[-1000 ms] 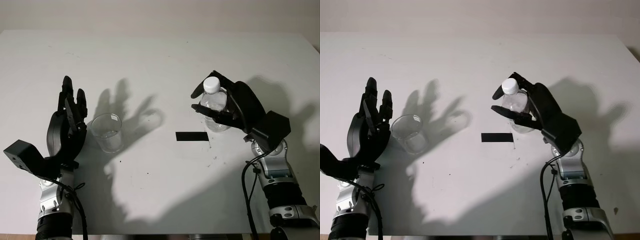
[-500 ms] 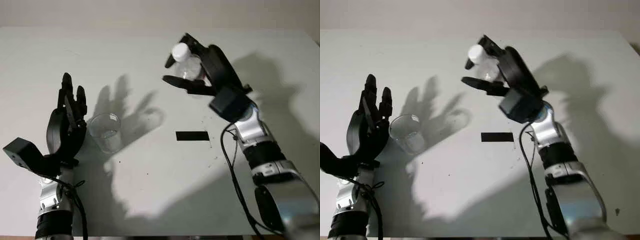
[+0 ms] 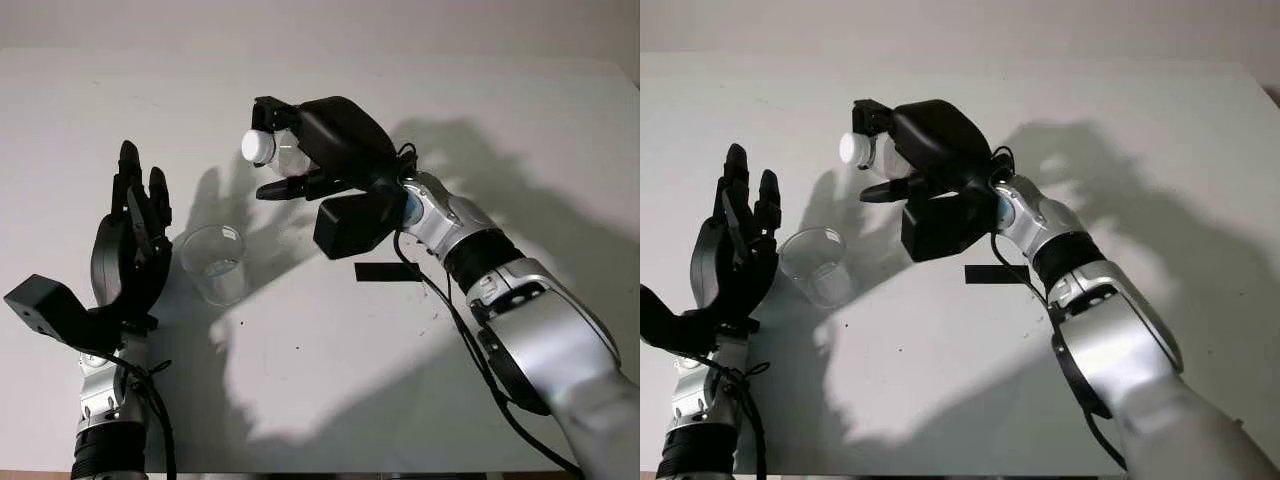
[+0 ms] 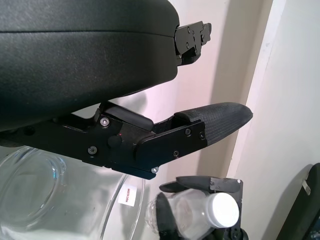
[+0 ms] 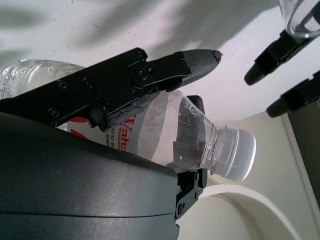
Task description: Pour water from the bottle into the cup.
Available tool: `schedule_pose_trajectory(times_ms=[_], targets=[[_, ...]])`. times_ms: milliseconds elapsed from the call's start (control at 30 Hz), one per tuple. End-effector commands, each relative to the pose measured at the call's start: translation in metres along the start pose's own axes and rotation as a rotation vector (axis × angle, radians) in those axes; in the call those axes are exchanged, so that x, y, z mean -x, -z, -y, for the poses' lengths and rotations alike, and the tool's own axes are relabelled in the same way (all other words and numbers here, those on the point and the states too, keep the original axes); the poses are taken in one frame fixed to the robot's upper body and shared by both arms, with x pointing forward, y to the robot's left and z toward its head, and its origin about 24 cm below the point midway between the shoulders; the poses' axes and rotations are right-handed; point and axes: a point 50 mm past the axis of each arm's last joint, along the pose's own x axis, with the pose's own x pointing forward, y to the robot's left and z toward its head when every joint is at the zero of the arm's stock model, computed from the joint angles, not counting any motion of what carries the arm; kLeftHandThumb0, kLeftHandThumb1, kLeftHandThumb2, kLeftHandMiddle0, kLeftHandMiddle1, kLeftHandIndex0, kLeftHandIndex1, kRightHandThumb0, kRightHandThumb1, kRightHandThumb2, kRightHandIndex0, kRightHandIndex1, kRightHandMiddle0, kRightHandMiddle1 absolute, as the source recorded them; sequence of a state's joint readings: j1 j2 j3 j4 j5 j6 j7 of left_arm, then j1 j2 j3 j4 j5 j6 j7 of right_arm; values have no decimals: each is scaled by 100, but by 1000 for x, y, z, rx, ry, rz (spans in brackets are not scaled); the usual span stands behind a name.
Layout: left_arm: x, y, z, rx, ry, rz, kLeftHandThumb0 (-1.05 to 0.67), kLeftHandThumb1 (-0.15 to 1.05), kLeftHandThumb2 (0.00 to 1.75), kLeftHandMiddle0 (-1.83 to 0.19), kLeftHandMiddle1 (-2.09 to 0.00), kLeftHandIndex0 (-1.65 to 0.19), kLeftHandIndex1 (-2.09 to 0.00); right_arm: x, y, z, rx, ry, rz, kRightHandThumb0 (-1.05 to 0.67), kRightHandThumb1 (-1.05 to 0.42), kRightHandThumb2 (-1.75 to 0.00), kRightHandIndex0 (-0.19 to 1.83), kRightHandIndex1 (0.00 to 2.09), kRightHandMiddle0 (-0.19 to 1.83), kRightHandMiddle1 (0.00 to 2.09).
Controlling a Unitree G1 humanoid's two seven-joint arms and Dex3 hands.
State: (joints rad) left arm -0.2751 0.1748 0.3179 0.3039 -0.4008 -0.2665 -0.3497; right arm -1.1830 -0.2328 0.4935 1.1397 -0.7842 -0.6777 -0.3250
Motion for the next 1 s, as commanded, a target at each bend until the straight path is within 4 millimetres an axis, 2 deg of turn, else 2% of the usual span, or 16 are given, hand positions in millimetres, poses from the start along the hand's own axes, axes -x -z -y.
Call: schedule_pose_trajectory(times_ms=[0, 167, 367, 467, 600, 700, 867, 967], targets=[[10, 12, -1, 14, -25, -46, -76, 105, 72, 19, 0, 19, 0, -10, -8, 10, 70, 22, 65, -43, -105, -22, 127, 209, 96, 209], [9, 13, 0, 23, -30, -48, -76, 105, 73, 19, 0, 19, 0, -13, -12, 14, 254, 20, 157, -47, -105, -26, 126, 209, 97, 209], [8, 15, 3, 23, -26, -44, -76, 105, 71, 19, 0, 19, 0, -20, -15, 24, 365, 17, 214, -47, -105, -30, 132, 209, 93, 209], [8, 15, 4, 32, -20, -40, -76, 105, 71, 19, 0, 19, 0, -22, -19, 28, 442, 24, 267, -45, -105, -29, 129, 209, 59, 209], [8, 16, 5, 34, -16, -39, -76, 105, 71, 19, 0, 19, 0, -24, -22, 31, 519, 49, 325, -45, -105, -28, 126, 209, 47, 207], [8, 16, 6, 32, -17, -37, -76, 105, 71, 19, 0, 19, 0, -25, -26, 32, 530, 88, 370, -44, -105, -26, 128, 209, 56, 209], [8, 17, 6, 39, -20, -35, -76, 105, 71, 19, 0, 19, 0, -26, -29, 33, 522, 99, 395, -44, -105, -32, 134, 209, 76, 209], [8, 17, 7, 39, -23, -33, -76, 105, 71, 19, 0, 19, 0, -26, -32, 32, 576, 103, 437, -45, -105, -28, 134, 209, 83, 209]])
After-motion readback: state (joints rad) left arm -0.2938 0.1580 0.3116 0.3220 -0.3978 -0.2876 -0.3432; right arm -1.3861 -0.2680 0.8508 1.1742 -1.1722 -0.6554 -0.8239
